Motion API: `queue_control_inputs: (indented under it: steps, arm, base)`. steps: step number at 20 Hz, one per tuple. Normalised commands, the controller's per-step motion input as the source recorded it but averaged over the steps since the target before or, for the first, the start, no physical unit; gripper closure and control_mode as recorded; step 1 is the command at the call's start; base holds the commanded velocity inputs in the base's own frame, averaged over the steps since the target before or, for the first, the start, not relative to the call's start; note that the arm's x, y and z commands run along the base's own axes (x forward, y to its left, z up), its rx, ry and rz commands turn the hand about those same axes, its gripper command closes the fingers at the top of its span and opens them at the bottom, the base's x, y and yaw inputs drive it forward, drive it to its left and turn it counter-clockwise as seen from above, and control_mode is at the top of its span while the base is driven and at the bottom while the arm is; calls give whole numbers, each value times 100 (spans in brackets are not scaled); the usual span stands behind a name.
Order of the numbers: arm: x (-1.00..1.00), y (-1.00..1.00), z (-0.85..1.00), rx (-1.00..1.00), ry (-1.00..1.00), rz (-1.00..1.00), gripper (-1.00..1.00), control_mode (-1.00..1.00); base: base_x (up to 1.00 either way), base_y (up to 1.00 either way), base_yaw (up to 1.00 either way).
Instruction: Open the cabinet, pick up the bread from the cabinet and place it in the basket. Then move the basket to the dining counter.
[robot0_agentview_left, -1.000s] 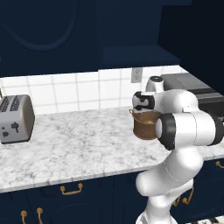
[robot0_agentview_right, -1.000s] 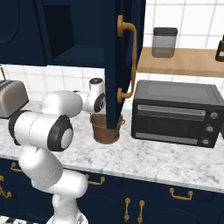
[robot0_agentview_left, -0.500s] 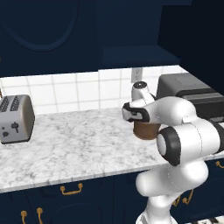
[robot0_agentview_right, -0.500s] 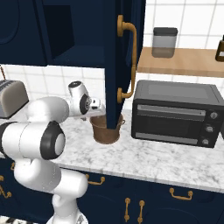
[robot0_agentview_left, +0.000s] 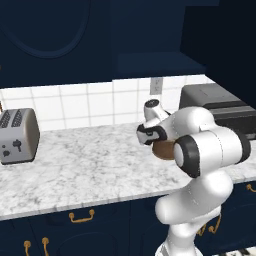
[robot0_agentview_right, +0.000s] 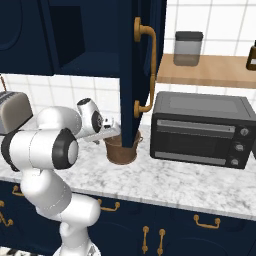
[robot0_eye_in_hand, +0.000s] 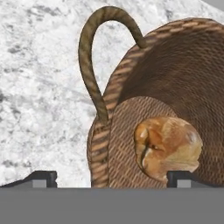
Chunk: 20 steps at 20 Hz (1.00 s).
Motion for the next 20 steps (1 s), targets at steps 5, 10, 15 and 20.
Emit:
queue_control_inputs:
  steps: [5,10,15,20]
  arm:
    - [0,-19,-34,-4,1,0,100,-100]
    - [-2,-10,-8,0,0,0,100,-100]
    - [-41,2,29,0,0,5,100,-100]
    - [-61,12,98,-9,0,9,100,-100]
  base:
    - [0,0,0]
    - [0,0,0]
    - [0,0,0]
    - [0,0,0]
